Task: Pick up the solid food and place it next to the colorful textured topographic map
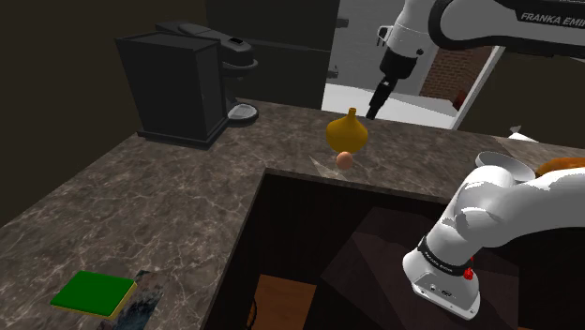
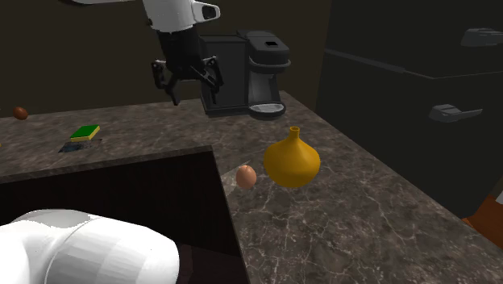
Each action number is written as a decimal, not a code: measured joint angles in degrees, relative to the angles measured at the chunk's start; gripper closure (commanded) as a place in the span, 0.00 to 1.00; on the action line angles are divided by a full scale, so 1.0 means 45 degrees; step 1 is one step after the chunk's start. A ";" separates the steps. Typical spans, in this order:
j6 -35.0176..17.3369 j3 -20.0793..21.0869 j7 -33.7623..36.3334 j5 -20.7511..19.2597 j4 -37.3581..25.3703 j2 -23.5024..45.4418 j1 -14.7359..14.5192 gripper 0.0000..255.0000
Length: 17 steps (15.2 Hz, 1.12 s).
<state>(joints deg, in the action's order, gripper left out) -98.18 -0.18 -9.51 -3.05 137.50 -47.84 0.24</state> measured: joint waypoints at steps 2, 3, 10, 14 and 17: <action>-0.0211 -0.0087 -0.0068 -0.0020 0.0222 -0.0064 0.0018 0.00; -0.0620 -0.0216 -0.0158 -0.0051 0.0601 -0.0112 0.0045 0.00; -0.4079 -0.1595 -0.1200 -0.0404 0.3393 -0.0237 0.0386 0.00; -0.6561 -0.2564 -0.1942 -0.0600 0.4761 0.0430 0.0576 0.00; -0.8358 -0.3360 -0.2591 -0.0629 0.5383 0.1277 0.0595 0.00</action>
<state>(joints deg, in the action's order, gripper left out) -135.79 -15.30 -21.17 -5.88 161.72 -42.10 2.92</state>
